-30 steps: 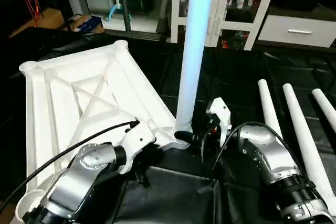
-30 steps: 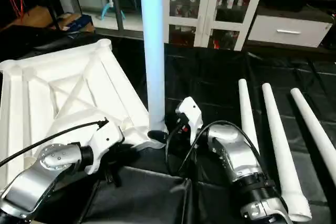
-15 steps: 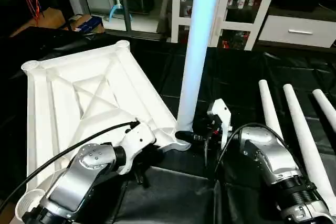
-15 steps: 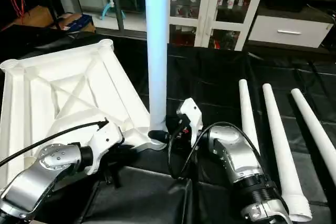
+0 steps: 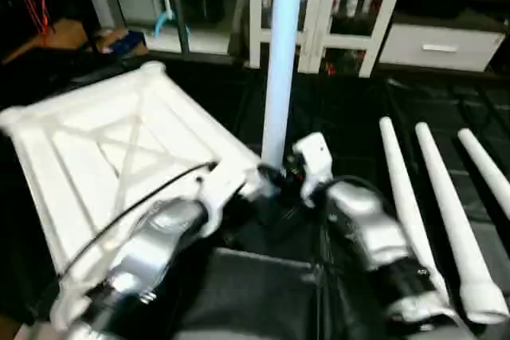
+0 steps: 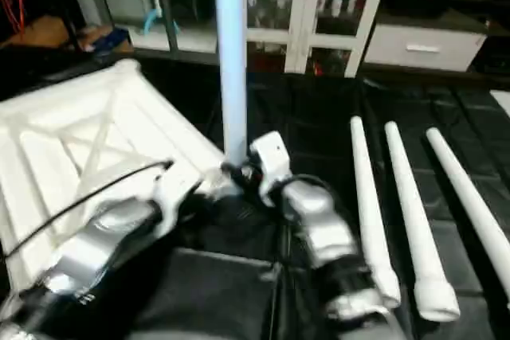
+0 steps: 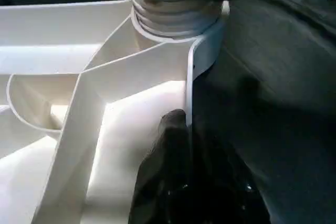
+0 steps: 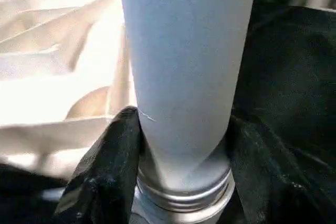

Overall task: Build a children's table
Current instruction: Rotate leg to tighten

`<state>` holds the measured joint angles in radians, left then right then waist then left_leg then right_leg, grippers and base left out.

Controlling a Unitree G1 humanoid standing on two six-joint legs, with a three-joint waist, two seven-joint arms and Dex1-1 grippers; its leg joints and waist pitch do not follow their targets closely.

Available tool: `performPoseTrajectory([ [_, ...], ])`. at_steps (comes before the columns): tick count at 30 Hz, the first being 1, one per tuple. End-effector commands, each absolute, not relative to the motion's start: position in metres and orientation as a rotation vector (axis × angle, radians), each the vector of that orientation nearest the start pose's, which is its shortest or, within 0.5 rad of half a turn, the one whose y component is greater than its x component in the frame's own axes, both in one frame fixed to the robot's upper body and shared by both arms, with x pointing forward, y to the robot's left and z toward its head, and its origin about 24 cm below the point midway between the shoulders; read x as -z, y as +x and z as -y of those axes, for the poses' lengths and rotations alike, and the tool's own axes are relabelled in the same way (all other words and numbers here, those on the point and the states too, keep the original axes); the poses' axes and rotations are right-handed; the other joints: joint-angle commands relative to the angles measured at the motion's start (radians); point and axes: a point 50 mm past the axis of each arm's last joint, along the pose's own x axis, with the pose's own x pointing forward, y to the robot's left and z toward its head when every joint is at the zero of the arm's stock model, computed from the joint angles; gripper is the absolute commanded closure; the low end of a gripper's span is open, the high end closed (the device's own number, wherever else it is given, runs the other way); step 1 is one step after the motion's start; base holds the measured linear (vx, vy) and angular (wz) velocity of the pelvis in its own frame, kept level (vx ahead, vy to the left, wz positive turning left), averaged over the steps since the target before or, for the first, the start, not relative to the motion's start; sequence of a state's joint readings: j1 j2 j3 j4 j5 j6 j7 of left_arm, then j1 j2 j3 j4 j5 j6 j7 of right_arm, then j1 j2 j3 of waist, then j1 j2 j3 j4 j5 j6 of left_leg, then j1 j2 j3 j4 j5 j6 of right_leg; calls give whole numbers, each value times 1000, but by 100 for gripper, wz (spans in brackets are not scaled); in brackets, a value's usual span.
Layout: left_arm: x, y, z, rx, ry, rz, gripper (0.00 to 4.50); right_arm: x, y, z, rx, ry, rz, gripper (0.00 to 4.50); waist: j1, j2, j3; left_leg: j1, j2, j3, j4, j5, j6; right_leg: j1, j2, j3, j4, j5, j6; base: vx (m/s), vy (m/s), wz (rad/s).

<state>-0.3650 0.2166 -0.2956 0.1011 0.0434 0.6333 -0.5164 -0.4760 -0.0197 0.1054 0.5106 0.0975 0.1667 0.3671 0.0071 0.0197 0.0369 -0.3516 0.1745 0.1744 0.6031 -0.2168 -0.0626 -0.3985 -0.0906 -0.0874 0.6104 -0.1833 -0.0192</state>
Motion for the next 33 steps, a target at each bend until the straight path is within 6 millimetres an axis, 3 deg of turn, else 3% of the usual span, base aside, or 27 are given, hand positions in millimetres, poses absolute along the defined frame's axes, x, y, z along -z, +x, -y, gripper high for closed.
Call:
performPoseTrajectory([
  [1, -47, 299, -96, 675, 277, -458, 450, -17, 319, 84, -500, 34, -344, 245, 2, -6, -48, -7, 44, -21, -79, -210, 17, 43, -58, 54, -92, -334, -148, 0, 0, 0],
  [4, -48, 300, -90, 677, 272, -457, 450, -21, 317, 71, -556, 27, -312, 246, 2, -4, -50, -9, 45, -20, -78, -199, 31, 44, -57, 53, -88, -293, -161, 0, 0, 0],
  [5, -47, 300, -90, 676, 271, -460, 450, -23, 318, 70, -559, 33, -300, 246, 5, 3, -51, -8, 46, -20, -78, -190, 34, 45, -59, 54, -86, -272, -168, 0, 0, 0],
  [7, -45, 299, -90, 676, 272, -464, 450, -26, 319, 69, -571, 41, -281, 246, 2, -1, -50, -11, 46, -19, -78, -187, 42, 47, -58, 53, -86, -262, -174, 0, 0, 0],
  [9, -44, 296, -93, 685, 279, -465, 450, -32, 319, 69, -606, 75, -254, 190, 2, -1, -50, -11, 47, -19, -79, -194, 45, 47, -58, 53, -86, -275, -172, 0, 0, 0],
  [13, -44, 289, -99, 733, 294, -456, 450, -40, 319, 75, -662, 103, -220, 158, 3, -4, -50, -14, 50, -22, -80, -191, 58, 49, -60, 54, -85, -272, -171, 0, 0, 0],
  [14, -44, 287, -101, 746, 299, -456, 450, -42, 319, 78, -683, 101, -215, 134, 2, -5, -51, -16, 50, -22, -79, -177, 62, 51, -59, 52, -81, -251, -176, 0, 0, 0],
  [17, -45, 278, -110, 791, 317, -463, 450, -47, 316, 86, -796, 82, -210, 132, 2, -3, -53, -18, 50, -19, -73, -135, 81, 53, -60, 54, -73, -188, -204, 0, 0, 0],
  [18, -45, 276, -111, 802, 321, -460, 450, -48, 316, 87, -814, 78, -212, 113, 3, -3, -54, -17, 51, -18, -71, -116, 92, 52, -58, 53, -71, -160, -212, 0, 0, 0],
  [22, -46, 264, -121, 887, 352, -453, 450, -53, 313, 105, -938, 46, -227, 93, 7, -4, -53, -15, 53, -16, -71, -114, 110, 50, -56, 53, -67, -138, -232, 0, 0, 0],
  [26, -49, 257, -124, 937, 342, -451, 450, -49, 309, 117, -1011, -21, -268, 56, 10, -6, -49, -10, 53, -14, -73, -151, 91, 47, -57, 54, -74, -195, -231, 0, 0, 0],
  [33, -50, 251, -121, 980, 343, -445, 450, -38, 297, 118, -1112, -47, -343, 56, 24, -8, -50, -10, 53, -14, -72, -133, 89, 48, -57, 55, -71, -179, -231, 0, 0, 0],
])
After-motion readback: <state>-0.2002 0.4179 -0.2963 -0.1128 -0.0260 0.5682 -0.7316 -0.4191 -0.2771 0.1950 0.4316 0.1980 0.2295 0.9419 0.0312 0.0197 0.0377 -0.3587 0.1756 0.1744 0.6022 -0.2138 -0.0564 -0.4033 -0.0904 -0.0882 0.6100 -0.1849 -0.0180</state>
